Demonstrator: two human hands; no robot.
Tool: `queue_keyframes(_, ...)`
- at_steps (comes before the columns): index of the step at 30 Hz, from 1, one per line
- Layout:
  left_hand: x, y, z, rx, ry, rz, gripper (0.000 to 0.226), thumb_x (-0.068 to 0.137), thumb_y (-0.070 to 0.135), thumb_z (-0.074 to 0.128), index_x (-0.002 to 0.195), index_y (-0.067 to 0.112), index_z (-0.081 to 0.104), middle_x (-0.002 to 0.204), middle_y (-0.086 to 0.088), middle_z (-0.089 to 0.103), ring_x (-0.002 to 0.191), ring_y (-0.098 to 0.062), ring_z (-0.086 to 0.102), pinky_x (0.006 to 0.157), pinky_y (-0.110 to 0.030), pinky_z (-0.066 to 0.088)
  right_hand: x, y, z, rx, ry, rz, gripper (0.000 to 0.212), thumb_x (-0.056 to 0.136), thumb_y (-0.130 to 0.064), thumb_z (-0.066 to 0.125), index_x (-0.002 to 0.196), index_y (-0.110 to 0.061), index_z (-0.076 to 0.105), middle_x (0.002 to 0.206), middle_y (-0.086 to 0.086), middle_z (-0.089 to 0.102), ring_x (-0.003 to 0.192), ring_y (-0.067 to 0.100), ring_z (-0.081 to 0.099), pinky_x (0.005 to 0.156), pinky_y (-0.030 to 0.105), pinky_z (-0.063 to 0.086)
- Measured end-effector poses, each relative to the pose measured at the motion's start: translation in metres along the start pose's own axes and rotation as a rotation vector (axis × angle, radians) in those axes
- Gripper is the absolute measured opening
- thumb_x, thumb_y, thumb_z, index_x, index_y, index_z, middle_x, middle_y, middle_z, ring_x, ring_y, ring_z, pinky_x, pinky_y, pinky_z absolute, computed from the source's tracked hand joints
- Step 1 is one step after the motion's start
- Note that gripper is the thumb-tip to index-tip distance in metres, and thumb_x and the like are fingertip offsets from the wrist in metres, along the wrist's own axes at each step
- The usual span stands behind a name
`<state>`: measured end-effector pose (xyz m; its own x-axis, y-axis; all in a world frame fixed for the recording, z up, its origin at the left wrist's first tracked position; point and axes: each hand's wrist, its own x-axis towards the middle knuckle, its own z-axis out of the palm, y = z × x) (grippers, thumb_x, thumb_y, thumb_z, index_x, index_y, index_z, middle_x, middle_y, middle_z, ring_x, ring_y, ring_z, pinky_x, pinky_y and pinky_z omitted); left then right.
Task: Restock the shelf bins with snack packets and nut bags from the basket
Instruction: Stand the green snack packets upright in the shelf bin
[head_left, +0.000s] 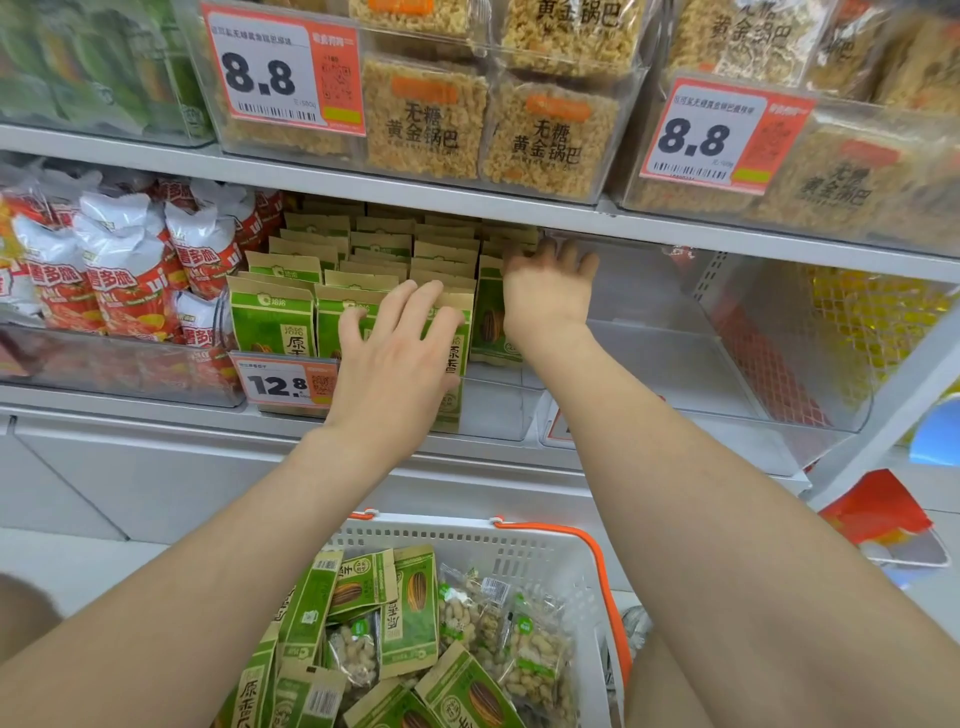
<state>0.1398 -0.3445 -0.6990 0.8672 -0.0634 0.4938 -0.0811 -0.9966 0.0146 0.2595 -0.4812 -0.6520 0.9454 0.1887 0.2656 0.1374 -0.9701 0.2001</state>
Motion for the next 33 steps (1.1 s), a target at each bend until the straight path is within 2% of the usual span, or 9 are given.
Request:
queue_keyframes(6, -0.008, 0.002, 0.001, -0.142, 0.145, 0.027, 0.043, 0.087, 0.026, 0.081, 0.125, 0.018, 0.064, 0.157, -0.009, 0.046, 0.150, -0.030, 0.036, 0.111, -0.053, 0.031, -0.011, 0.001, 0.004, 0.023, 0.145, 0.037, 0.084, 0.073, -0.033, 0.086, 0.141, -0.009, 0.044, 0.136, 0.021, 0.053, 0.123, 0.042, 0.051, 0.099, 0.049, 0.041)
queue_keyframes(11, -0.020, -0.001, 0.005, -0.135, 0.372, 0.157, 0.015, 0.092, 0.018, 0.074, 0.104, 0.011, 0.068, 0.112, -0.010, 0.059, 0.104, -0.032, 0.054, 0.085, -0.042, 0.041, -0.034, 0.006, 0.000, 0.021, 0.256, 0.025, 0.061, 0.074, -0.022, 0.085, 0.126, -0.011, 0.056, 0.118, 0.017, 0.064, 0.110, 0.039, 0.059, 0.084, 0.043, 0.044)
queue_keyframes(15, -0.037, -0.007, 0.018, -0.185, 0.229, 0.247, 0.012, 0.094, 0.023, 0.064, 0.093, 0.012, 0.062, 0.088, -0.003, 0.056, 0.080, -0.024, 0.051, 0.067, -0.039, 0.041, -0.060, 0.005, -0.011, 0.050, 0.387, -0.027, 0.045, 0.070, -0.006, 0.078, 0.108, -0.012, 0.054, 0.103, 0.013, 0.060, 0.092, 0.036, 0.057, 0.071, 0.040, 0.038)
queue_keyframes(18, -0.056, -0.007, 0.029, -0.221, -0.086, 0.166, 0.020, 0.095, 0.038, 0.055, 0.084, 0.021, 0.061, 0.069, 0.007, 0.059, 0.064, -0.022, 0.060, 0.056, -0.034, 0.050, -0.092, -0.002, -0.026, 0.131, 0.284, -0.196, 0.036, 0.077, -0.005, 0.072, 0.108, -0.012, 0.056, 0.106, 0.012, 0.061, 0.096, 0.035, 0.059, 0.072, 0.040, 0.039)
queue_keyframes(22, -0.082, 0.001, 0.056, -0.094, -0.720, 0.151, 0.020, 0.097, 0.040, 0.050, 0.092, 0.026, 0.063, 0.090, 0.004, 0.067, 0.081, -0.024, 0.062, 0.064, -0.033, 0.046, -0.135, -0.018, -0.032, 0.222, -0.114, -0.421, 0.020, 0.088, -0.002, 0.063, 0.098, -0.015, 0.052, 0.084, 0.006, 0.046, 0.081, 0.036, 0.055, 0.065, 0.040, 0.040)
queue_keyframes(26, -0.115, 0.014, 0.086, 0.013, -1.064, 0.252, 0.023, 0.099, 0.028, 0.051, 0.113, 0.022, 0.068, 0.118, -0.005, 0.068, 0.104, -0.029, 0.066, 0.084, -0.038, 0.054, -0.158, -0.027, -0.018, 0.145, -0.348, -0.539, 0.023, 0.090, -0.004, 0.062, 0.089, -0.014, 0.041, 0.074, 0.001, 0.031, 0.071, 0.029, 0.047, 0.065, 0.037, 0.039)
queue_keyframes(28, -0.131, 0.024, 0.097, 0.019, -1.193, 0.340, 0.051, 0.100, 0.010, 0.052, 0.148, 0.027, 0.052, 0.150, -0.006, 0.053, 0.124, -0.030, 0.062, 0.080, -0.035, 0.052, -0.163, -0.029, -0.011, 0.115, -0.384, -0.563, 0.032, 0.090, -0.003, 0.062, 0.076, -0.014, 0.035, 0.075, 0.001, 0.031, 0.061, 0.022, 0.041, 0.060, 0.035, 0.037)
queue_keyframes(30, -0.146, 0.035, 0.107, 0.081, -1.226, 0.456, 0.086, 0.092, -0.009, 0.055, 0.162, 0.033, 0.027, 0.170, -0.007, 0.023, 0.131, -0.035, 0.058, 0.065, -0.032, 0.047, -0.164, -0.029, -0.010, 0.125, -0.401, -0.571, 0.041, 0.089, -0.003, 0.062, 0.072, -0.018, 0.027, 0.075, 0.001, 0.032, 0.058, 0.018, 0.036, 0.053, 0.030, 0.030)
queue_keyframes(33, -0.165, 0.044, 0.123, 0.232, -1.143, 0.691, 0.086, 0.092, -0.004, 0.067, 0.161, 0.027, 0.027, 0.172, -0.010, 0.012, 0.135, -0.041, 0.051, 0.087, -0.044, 0.055, -0.163, -0.028, -0.012, 0.141, -0.436, -0.558, 0.040, 0.088, -0.004, 0.060, 0.072, -0.018, 0.027, 0.076, 0.001, 0.035, 0.059, 0.018, 0.039, 0.049, 0.029, 0.029)
